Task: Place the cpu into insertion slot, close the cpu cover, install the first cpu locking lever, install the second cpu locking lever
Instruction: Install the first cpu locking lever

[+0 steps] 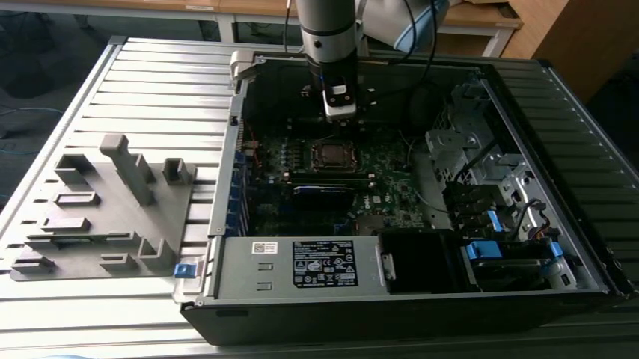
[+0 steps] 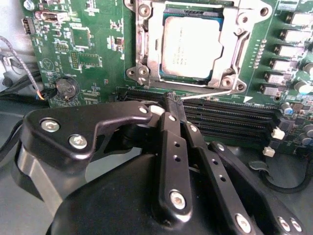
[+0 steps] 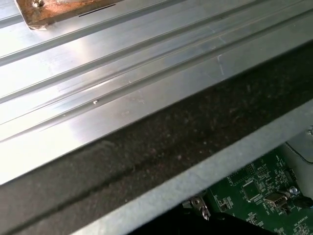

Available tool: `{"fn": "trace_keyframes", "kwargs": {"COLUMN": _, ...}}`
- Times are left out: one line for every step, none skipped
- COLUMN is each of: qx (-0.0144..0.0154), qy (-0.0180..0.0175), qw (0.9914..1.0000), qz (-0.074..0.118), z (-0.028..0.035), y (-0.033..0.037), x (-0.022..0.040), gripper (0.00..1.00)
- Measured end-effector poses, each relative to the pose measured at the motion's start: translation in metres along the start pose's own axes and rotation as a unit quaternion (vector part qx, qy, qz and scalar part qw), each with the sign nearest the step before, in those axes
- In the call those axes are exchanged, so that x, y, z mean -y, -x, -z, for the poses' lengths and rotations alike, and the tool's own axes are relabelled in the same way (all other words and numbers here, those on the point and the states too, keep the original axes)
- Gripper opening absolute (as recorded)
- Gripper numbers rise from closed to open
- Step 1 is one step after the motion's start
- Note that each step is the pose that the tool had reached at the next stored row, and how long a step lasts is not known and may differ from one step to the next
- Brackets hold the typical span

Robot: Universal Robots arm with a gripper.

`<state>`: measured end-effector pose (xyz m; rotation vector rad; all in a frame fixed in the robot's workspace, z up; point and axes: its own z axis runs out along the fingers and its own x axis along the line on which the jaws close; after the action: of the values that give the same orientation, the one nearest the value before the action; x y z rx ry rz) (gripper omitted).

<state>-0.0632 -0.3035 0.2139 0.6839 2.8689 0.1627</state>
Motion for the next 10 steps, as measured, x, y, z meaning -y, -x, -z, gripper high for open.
{"fn": "trace_keyframes", "kwargs": {"qx": 0.0000, "qy": 0.0002, "qw": 1.00000, "qz": 0.000, "z": 0.0005, "y": 0.0001, "x": -0.0001, "gripper": 0.11}}
{"fn": "trace_keyframes", "kwargs": {"qx": 0.0000, "qy": 0.0003, "qw": 1.00000, "qz": 0.000, "z": 0.0008, "y": 0.0001, "x": -0.0002, "gripper": 0.11}}
{"fn": "trace_keyframes", "kwargs": {"qx": 0.0000, "qy": 0.0004, "qw": 1.00000, "qz": 0.000, "z": 0.0007, "y": 0.0001, "x": -0.0002, "gripper": 0.11}}
{"fn": "trace_keyframes", "kwargs": {"qx": -0.0002, "qy": 0.0006, "qw": 1.00000, "qz": 0.000, "z": 0.0007, "y": 0.0001, "x": -0.0002, "gripper": 0.11}}
{"fn": "trace_keyframes", "kwargs": {"qx": -0.0008, "qy": 0.0017, "qw": 1.00000, "qz": 0.000, "z": 0.0010, "y": -0.0002, "x": 0.0001, "gripper": 0.11}}
{"fn": "trace_keyframes", "kwargs": {"qx": -0.0020, "qy": 0.0041, "qw": 0.99999, "qz": -0.001, "z": 0.0011, "y": -0.0009, "x": 0.0004, "gripper": 0.11}}
{"fn": "trace_keyframes", "kwargs": {"qx": -0.0029, "qy": 0.0062, "qw": 0.99998, "qz": -0.001, "z": 0.0013, "y": -0.0016, "x": 0.0007, "gripper": 0.11}}
{"fn": "trace_keyframes", "kwargs": {"qx": -0.0038, "qy": 0.0083, "qw": 0.99996, "qz": -0.002, "z": 0.0015, "y": -0.0025, "x": 0.0012, "gripper": 0.11}}
{"fn": "trace_keyframes", "kwargs": {"qx": -0.0046, "qy": 0.0099, "qw": 0.99994, "qz": -0.002, "z": 0.0016, "y": -0.0030, "x": 0.0014, "gripper": 0.11}}
{"fn": "trace_keyframes", "kwargs": {"qx": -0.0055, "qy": 0.0119, "qw": 0.99991, "qz": -0.003, "z": 0.0016, "y": -0.0032, "x": 0.0015, "gripper": 0.11}}
